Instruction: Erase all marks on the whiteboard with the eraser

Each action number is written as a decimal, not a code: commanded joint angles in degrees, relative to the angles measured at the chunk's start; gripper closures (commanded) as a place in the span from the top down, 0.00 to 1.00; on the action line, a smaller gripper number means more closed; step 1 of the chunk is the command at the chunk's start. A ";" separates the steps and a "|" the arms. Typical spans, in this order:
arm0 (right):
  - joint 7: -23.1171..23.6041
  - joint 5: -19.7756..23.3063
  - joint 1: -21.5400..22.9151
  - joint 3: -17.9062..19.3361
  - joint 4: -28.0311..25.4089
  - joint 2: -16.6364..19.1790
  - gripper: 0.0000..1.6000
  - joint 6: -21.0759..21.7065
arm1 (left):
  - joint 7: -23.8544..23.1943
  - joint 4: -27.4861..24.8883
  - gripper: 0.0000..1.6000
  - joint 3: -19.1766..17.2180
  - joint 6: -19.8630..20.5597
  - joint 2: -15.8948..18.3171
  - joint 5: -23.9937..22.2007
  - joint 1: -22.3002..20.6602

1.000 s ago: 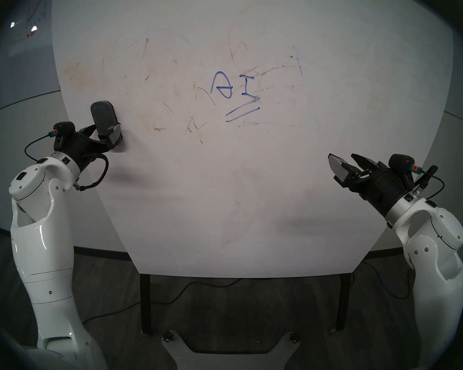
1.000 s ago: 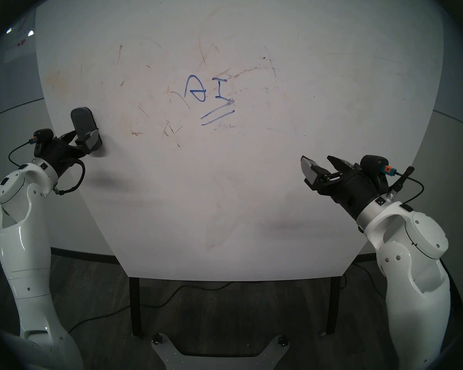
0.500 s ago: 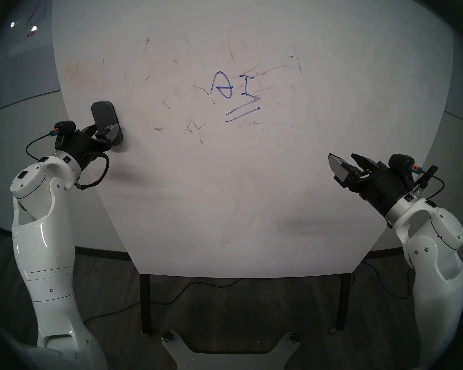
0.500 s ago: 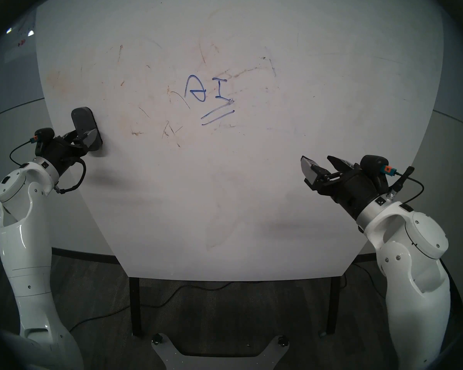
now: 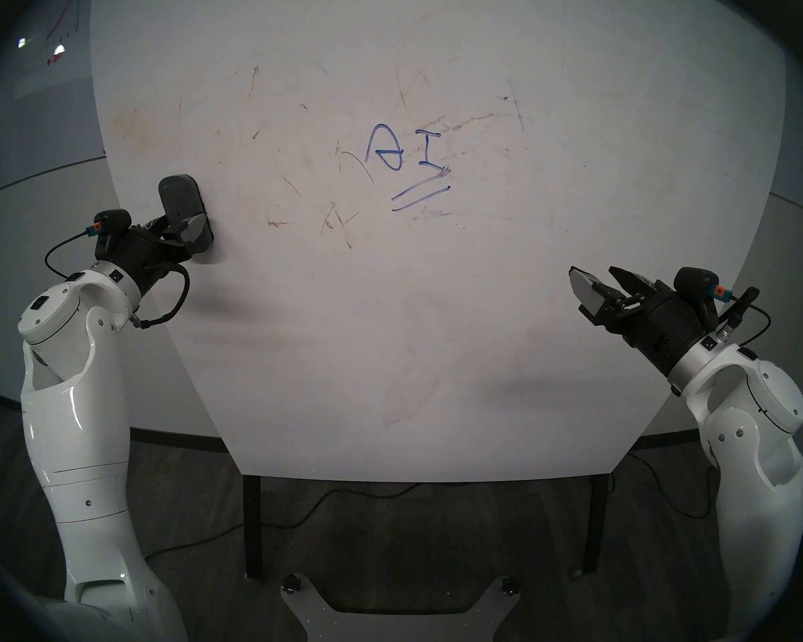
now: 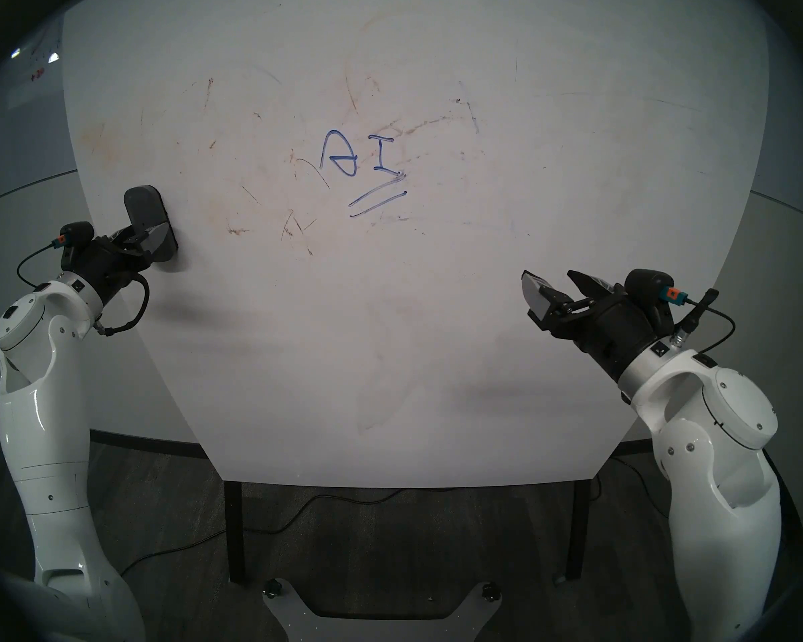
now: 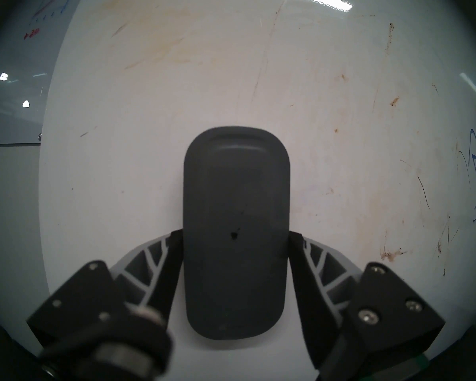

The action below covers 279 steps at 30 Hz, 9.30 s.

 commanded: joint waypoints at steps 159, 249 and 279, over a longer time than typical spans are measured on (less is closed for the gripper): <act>0.51 -0.30 0.51 0.16 -0.58 -0.23 1.00 0.01 | -6.44 7.22 0.00 36.83 -5.41 11.29 23.03 -30.38; 0.66 -0.56 0.64 0.18 -0.70 -0.47 1.00 0.19 | -4.23 6.42 0.00 42.35 -6.28 4.57 25.40 -22.93; 0.88 -0.58 0.59 0.21 -0.45 -0.54 1.00 0.13 | -9.05 0.10 0.00 33.54 -8.02 -1.62 29.14 -28.53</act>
